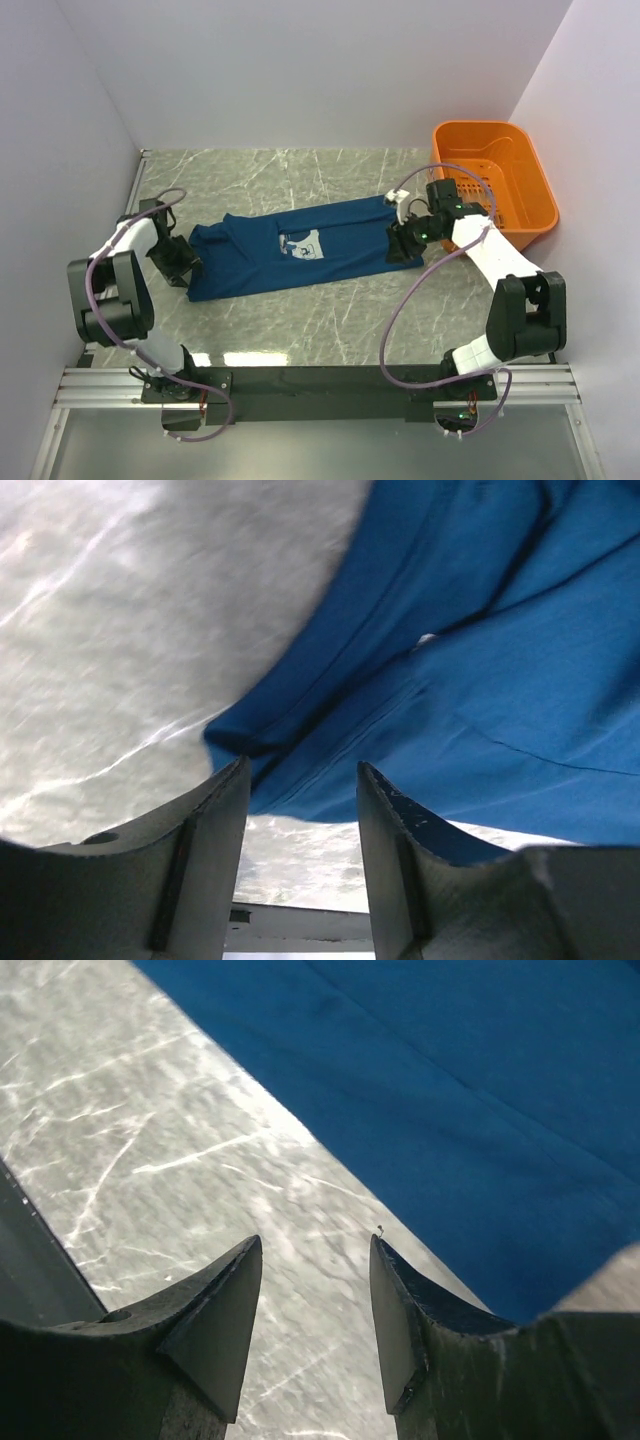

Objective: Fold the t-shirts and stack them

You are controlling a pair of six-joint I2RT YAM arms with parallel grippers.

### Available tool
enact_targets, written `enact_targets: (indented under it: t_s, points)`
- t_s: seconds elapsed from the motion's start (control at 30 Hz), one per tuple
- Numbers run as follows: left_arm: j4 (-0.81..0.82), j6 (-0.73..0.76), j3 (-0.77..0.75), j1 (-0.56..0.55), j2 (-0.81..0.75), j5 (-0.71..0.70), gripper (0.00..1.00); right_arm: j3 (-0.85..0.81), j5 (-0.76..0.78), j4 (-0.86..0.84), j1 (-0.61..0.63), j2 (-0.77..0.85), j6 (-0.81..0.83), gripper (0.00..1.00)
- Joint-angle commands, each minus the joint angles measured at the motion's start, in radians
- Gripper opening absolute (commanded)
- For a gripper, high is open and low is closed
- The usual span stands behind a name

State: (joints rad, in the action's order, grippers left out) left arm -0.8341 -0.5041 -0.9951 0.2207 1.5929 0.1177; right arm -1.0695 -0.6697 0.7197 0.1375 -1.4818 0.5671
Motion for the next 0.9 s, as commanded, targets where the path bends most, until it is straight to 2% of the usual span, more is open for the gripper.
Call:
enact_targets:
  t_s: [0.0, 0.17, 0.47, 0.73, 0.87]
  points:
    - [0.018, 0.062, -0.063, -0.026, 0.048, 0.053, 0.51, 0.022, 0.002, -0.009, -0.050, 0.035, -0.004, 0.54]
    - [0.007, 0.067, -0.071, -0.041, 0.082, 0.059, 0.47, 0.036, 0.005, -0.003, -0.079, 0.049, 0.002, 0.54]
    - [-0.002, 0.059, -0.025, -0.041, 0.052, 0.017, 0.47, 0.049, -0.001, 0.000, -0.101, 0.060, -0.003, 0.54]
    - [0.004, 0.065, -0.007, -0.041, 0.049, 0.053, 0.32, 0.062, 0.018, 0.007, -0.128, 0.087, 0.001, 0.54]
    - [0.010, 0.067, 0.003, -0.041, 0.041, 0.066, 0.22, 0.074, 0.044, 0.006, -0.153, 0.098, -0.004, 0.54]
